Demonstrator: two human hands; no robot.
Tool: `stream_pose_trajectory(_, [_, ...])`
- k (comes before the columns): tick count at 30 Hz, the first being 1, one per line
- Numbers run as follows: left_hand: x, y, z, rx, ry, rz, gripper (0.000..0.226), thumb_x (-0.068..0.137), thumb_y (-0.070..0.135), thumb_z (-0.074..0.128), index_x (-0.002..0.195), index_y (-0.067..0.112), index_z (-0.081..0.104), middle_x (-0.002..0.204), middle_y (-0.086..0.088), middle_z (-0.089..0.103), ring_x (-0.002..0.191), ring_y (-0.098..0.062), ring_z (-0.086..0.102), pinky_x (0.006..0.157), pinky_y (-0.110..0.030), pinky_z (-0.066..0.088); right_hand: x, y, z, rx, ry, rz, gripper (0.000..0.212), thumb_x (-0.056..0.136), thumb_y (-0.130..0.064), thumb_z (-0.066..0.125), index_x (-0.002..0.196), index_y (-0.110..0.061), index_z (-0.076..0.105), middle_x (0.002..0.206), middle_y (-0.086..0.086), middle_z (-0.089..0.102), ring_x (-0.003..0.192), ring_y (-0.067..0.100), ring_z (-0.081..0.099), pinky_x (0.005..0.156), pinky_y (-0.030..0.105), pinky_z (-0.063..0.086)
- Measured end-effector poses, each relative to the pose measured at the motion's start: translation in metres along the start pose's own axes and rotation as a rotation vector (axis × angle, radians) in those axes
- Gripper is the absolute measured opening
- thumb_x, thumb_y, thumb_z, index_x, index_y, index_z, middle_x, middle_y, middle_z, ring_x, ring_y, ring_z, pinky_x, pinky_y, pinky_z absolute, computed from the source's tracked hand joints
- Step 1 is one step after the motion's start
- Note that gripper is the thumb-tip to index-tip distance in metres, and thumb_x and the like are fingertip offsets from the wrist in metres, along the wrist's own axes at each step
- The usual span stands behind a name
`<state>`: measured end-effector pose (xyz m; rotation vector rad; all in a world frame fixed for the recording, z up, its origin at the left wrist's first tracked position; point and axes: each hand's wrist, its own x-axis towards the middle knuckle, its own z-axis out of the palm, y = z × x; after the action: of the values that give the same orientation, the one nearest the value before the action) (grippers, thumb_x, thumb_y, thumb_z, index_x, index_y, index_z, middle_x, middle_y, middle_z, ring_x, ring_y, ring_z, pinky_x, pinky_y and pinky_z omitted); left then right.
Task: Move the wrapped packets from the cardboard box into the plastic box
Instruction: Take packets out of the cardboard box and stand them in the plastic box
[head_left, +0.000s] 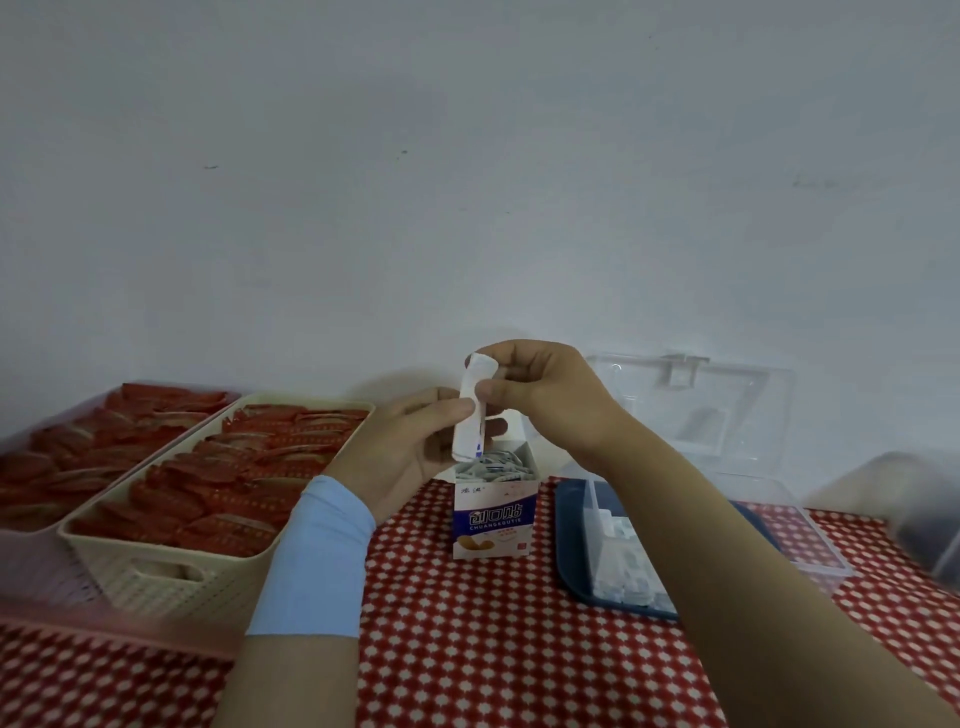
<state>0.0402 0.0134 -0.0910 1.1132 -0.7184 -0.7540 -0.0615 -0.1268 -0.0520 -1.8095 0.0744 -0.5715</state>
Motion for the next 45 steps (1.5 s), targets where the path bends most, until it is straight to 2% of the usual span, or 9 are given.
stream_pose_trajectory(4, [0.001, -0.006, -0.005, -0.068, -0.047, -0.026, 0.032, 0.083, 0.02, 0.066, 0.106, -0.003, 0.068, 0.099, -0.016, 0.07, 0.081, -0.025, 0.068, 0.072, -0.035, 0.058, -0.002, 0.001, -0.006, -0.066, -0.066, 0.015, 0.024, 0.092, 0.003, 0.063, 0.11, -0.011, 0.072, 0.089, 0.0, 0.076, 0.085, 0.01, 0.068, 0.081, 0.019, 0.055])
stream_pose_trajectory(7, [0.0, -0.007, -0.004, 0.001, -0.063, -0.024, 0.033, 0.081, 0.021, 0.067, 0.103, -0.003, 0.068, 0.102, -0.015, 0.072, 0.08, -0.022, 0.07, 0.071, -0.034, 0.059, -0.004, 0.002, -0.007, -0.089, -0.102, 0.032, 0.031, 0.095, 0.001, 0.06, 0.121, -0.013, 0.069, 0.083, -0.006, 0.073, 0.08, 0.01, 0.066, 0.08, 0.017, 0.054])
stream_pose_trajectory(10, [0.001, -0.006, -0.003, 0.038, -0.004, -0.017, 0.039, 0.08, 0.023, 0.068, 0.107, -0.004, 0.066, 0.106, -0.014, 0.074, 0.083, -0.022, 0.073, 0.075, -0.036, 0.061, -0.003, 0.012, -0.005, -0.281, 0.026, 0.032, 0.041, 0.096, -0.008, 0.061, 0.134, -0.023, 0.06, 0.103, -0.007, 0.066, 0.08, 0.007, 0.065, 0.075, 0.016, 0.052])
stream_pose_trajectory(16, [0.002, -0.005, -0.008, 0.094, 0.202, -0.018, 0.009, 0.089, 0.012, 0.067, 0.095, 0.005, 0.065, 0.11, -0.017, 0.073, 0.091, -0.028, 0.075, 0.074, -0.035, 0.061, -0.006, 0.033, 0.004, -0.957, -0.091, 0.146, 0.014, 0.091, -0.026, 0.068, 0.1, -0.031, 0.077, 0.099, -0.013, 0.072, 0.087, 0.004, 0.064, 0.079, 0.025, 0.054])
stream_pose_trajectory(21, [0.002, -0.006, -0.008, 0.142, 0.191, -0.018, 0.052, 0.09, 0.013, 0.07, 0.133, 0.03, 0.047, 0.113, -0.016, 0.071, 0.09, -0.035, 0.074, 0.075, -0.04, 0.059, -0.002, 0.034, 0.013, -1.189, -0.118, 0.153, 0.016, 0.094, -0.035, 0.062, 0.102, -0.034, 0.076, 0.099, -0.007, 0.072, 0.09, 0.013, 0.064, 0.073, 0.029, 0.052])
stream_pose_trajectory(24, [0.003, -0.006, -0.01, 0.179, 0.143, -0.021, 0.064, 0.092, 0.014, 0.068, 0.138, 0.049, 0.041, 0.113, -0.016, 0.069, 0.096, -0.04, 0.072, 0.076, -0.041, 0.06, -0.001, 0.034, 0.015, -1.256, -0.153, 0.15, 0.019, 0.097, -0.036, 0.058, 0.106, -0.034, 0.074, 0.098, -0.004, 0.07, 0.091, 0.016, 0.063, 0.074, 0.029, 0.05])
stream_pose_trajectory(29, [0.004, -0.005, -0.011, 0.227, 0.179, 0.012, 0.042, 0.092, 0.009, 0.067, 0.129, 0.029, 0.06, 0.117, -0.02, 0.067, 0.093, -0.035, 0.073, 0.081, -0.044, 0.061, -0.001, 0.04, 0.014, -1.261, -0.119, 0.096, 0.022, 0.101, -0.027, 0.051, 0.109, -0.026, 0.072, 0.103, -0.003, 0.068, 0.091, 0.017, 0.063, 0.081, 0.035, 0.054])
stream_pose_trajectory(37, [0.005, -0.006, -0.012, 0.207, 0.242, 0.032, 0.057, 0.089, 0.014, 0.073, 0.136, 0.025, 0.042, 0.115, -0.011, 0.07, 0.09, -0.028, 0.075, 0.086, -0.048, 0.059, -0.011, 0.034, 0.007, -1.035, -0.181, 0.125, 0.022, 0.096, -0.027, 0.062, 0.116, -0.027, 0.071, 0.112, -0.006, 0.07, 0.099, 0.014, 0.065, 0.086, 0.033, 0.056])
stream_pose_trajectory(45, [0.005, -0.005, -0.007, 0.261, 0.254, 0.035, 0.04, 0.087, 0.015, 0.075, 0.121, 0.014, 0.053, 0.111, -0.008, 0.072, 0.09, -0.026, 0.075, 0.088, -0.051, 0.058, -0.009, 0.032, -0.005, -0.724, 0.069, 0.087, 0.012, 0.088, -0.023, 0.074, 0.094, -0.031, 0.08, 0.096, -0.016, 0.075, 0.088, 0.0, 0.066, 0.085, 0.023, 0.054])
